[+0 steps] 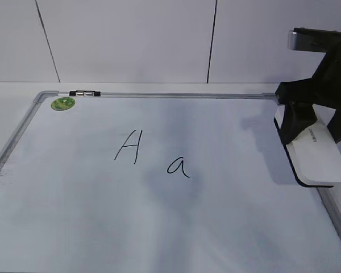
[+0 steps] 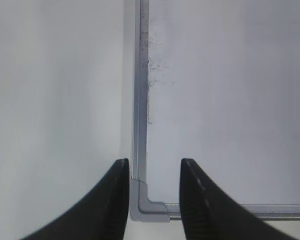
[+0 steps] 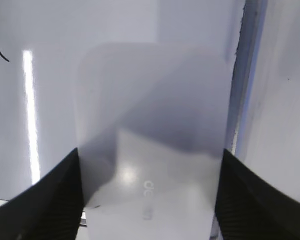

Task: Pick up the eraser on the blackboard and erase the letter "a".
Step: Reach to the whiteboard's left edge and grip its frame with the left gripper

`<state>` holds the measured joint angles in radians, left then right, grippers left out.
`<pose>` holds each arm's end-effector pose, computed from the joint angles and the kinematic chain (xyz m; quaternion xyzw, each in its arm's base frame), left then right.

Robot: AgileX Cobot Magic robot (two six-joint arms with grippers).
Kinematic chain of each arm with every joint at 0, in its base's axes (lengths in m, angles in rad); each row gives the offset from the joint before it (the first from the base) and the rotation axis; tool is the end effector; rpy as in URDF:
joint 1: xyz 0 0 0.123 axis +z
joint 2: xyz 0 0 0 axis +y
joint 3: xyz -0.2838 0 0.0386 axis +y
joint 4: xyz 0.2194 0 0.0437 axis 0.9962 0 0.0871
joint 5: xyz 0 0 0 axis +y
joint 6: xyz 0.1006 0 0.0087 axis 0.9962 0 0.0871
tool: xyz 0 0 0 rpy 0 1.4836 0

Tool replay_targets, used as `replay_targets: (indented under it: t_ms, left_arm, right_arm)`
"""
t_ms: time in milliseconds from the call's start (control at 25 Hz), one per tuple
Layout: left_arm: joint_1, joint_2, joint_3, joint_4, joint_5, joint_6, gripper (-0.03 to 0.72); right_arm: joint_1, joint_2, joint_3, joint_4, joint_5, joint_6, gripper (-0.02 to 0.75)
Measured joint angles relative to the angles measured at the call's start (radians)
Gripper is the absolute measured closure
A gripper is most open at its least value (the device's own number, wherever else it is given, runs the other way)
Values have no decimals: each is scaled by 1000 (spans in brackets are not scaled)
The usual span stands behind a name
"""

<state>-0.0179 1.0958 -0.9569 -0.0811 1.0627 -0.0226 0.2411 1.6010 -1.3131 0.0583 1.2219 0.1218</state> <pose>0.1721 -0.0102 0.3155 -0.0135 0.9732 -0.0435 0.2252 0.2752 0.0734 0.2854 -0.0515 0.9955 0.0409 0.0677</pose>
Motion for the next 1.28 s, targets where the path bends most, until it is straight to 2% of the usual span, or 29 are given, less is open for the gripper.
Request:
replay_targets:
  t_ms: [320, 720, 1040, 1280]
  left_arm:
    - [0, 270, -177, 0, -29, -1, 435]
    - [0, 528, -202, 29, -109, 3, 435]
    - [0, 675, -208, 31, -185, 41, 435]
    - [0, 747, -306, 44, -190, 55, 435]
  right_arm:
    - [0, 0, 0, 4, 2, 0, 209]
    - [0, 0, 0, -15, 2, -4, 209]
    - [0, 0, 0, 15, 2, -4, 209]
    - [0, 0, 0, 37, 2, -6, 209]
